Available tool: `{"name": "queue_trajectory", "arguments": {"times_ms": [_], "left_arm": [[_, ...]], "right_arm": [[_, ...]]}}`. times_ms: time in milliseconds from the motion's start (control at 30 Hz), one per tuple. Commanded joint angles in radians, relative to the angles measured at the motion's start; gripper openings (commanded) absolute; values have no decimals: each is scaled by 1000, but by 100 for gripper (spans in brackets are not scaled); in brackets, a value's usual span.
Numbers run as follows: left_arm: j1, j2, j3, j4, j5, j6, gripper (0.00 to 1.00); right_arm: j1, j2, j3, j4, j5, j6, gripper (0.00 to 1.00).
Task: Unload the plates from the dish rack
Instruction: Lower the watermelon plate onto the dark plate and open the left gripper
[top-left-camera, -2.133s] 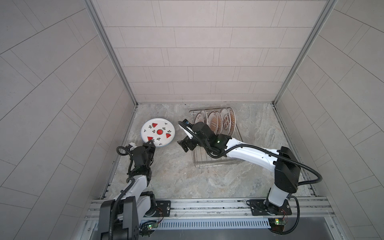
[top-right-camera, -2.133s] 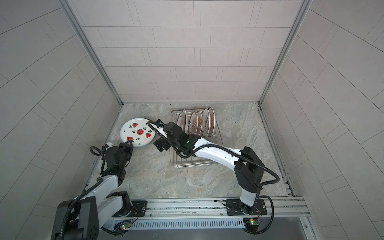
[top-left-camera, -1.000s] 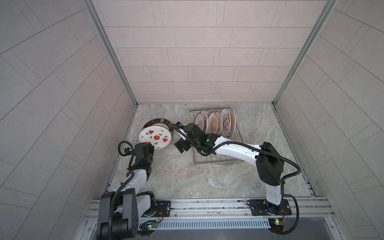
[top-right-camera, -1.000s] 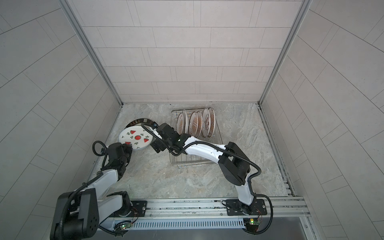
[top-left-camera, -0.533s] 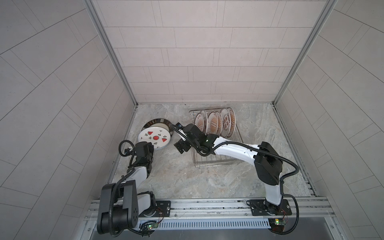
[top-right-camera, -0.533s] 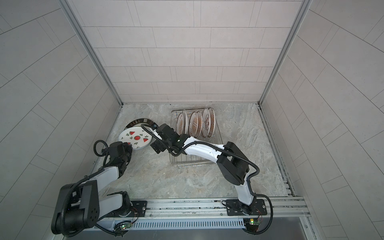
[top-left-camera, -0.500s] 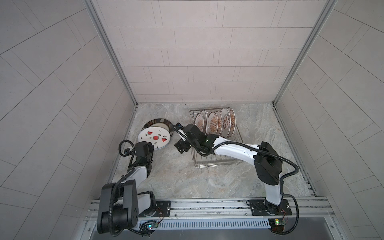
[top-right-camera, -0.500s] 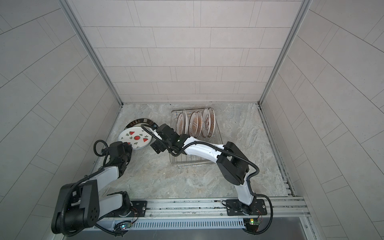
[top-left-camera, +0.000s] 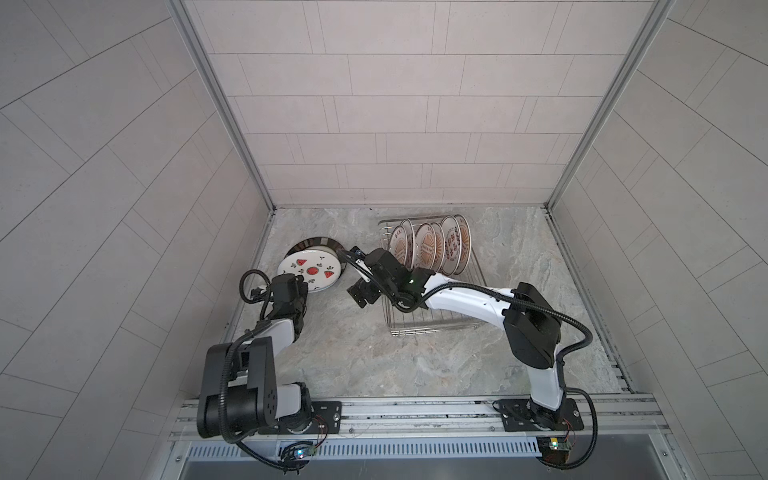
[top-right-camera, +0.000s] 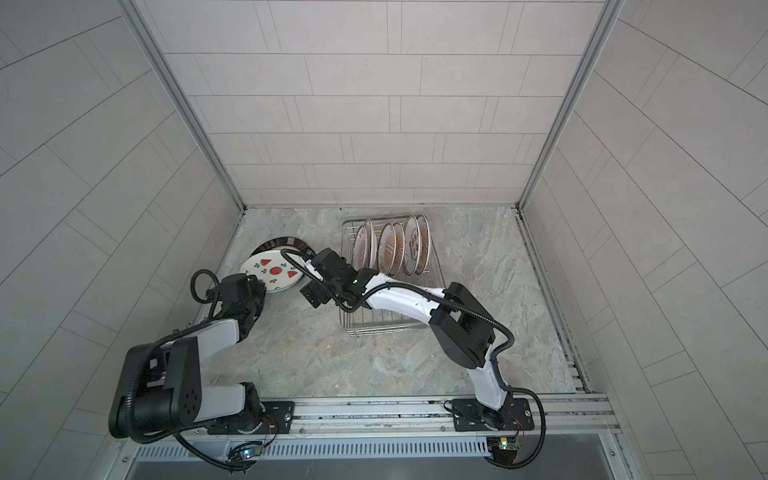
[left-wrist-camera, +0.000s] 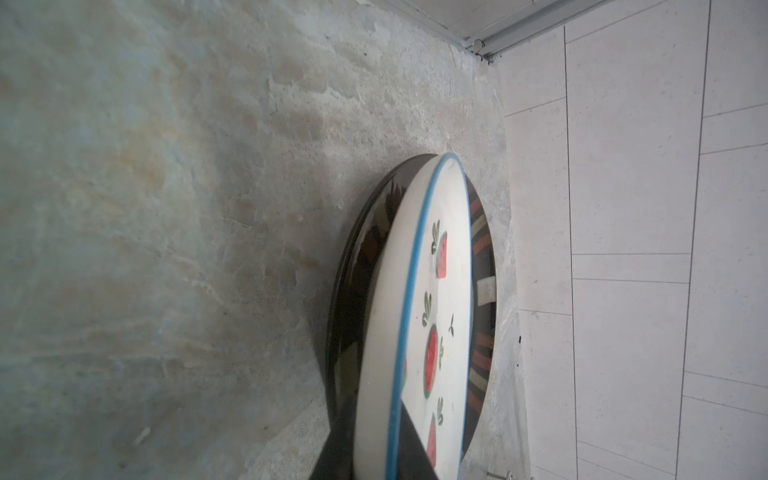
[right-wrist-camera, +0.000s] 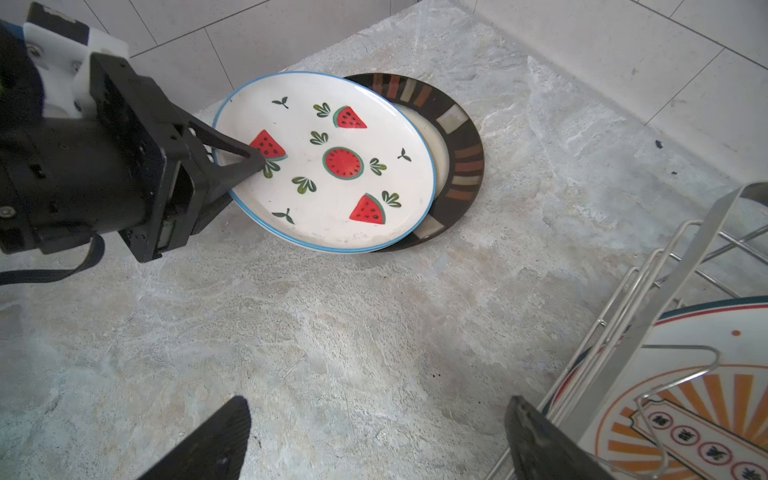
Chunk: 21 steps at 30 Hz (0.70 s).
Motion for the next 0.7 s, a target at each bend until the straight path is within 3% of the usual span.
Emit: {"name": "queue_trajectory", "arguments": {"times_ms": [0,67,333,533,667], "left_arm": [[6,19,32,37,3,17,23],[5,30,35,39,-3,20,28],[2,58,83,-52,-7,92,32],[3,66,74,-55,-45,102,58],[2,66,93,-80,-36,124,59]], "right_arm": [[8,8,24,-10,-4,-10,97],[8,11,28,-12,-5,-9,97],[8,24,37,-12,-4,-11,97],[8,39,60,-18,-7,-15,97],[8,46,81,-36,-10,-17,97]]}}
